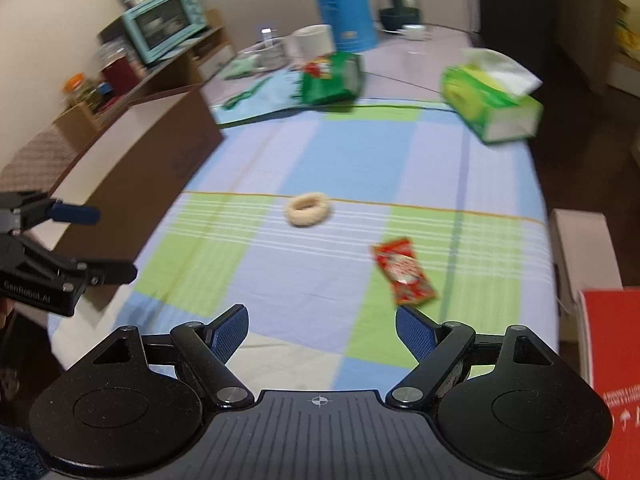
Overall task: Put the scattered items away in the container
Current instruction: 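Move both grippers out of the box back over the ring snack and red candy, then grasp the cream ring snack with the left gripper while the right grasps the red candy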
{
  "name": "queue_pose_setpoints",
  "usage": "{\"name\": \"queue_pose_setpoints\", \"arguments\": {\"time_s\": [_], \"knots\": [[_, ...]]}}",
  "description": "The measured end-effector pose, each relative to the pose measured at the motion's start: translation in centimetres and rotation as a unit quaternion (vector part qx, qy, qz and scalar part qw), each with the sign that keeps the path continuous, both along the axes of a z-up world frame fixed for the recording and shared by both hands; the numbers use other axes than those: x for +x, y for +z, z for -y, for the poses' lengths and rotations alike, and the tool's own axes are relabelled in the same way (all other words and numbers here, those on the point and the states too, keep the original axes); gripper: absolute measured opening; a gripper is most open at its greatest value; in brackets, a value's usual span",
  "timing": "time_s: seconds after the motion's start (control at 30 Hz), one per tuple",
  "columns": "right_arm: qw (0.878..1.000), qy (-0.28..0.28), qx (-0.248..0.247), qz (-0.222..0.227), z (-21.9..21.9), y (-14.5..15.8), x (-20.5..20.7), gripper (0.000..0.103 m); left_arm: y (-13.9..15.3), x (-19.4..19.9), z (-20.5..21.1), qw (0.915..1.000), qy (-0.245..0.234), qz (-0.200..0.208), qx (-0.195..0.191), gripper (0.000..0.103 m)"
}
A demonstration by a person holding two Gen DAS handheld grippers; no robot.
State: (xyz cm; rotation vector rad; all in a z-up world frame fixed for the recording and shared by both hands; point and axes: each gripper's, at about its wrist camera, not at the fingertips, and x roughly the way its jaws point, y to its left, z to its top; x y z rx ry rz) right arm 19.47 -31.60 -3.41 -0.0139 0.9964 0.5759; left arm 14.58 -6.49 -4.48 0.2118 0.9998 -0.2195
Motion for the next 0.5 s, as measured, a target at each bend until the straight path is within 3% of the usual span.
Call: {"name": "queue_pose_setpoints", "arguments": {"time_s": [0.2, 0.5], "knots": [[0.999, -0.036, -0.009, -0.01, 2.7, -0.8, 0.8, 0.084, -1.8, 1.3, 2.4, 0.9995, -0.027, -0.016, 0.0, 0.097], [0.997, -0.061, -0.02, -0.04, 4.7, -2.8, 2.5, 0.084, -5.3, 4.0, 3.7, 0.9978, -0.027, -0.06, -0.005, 0.097]]}}
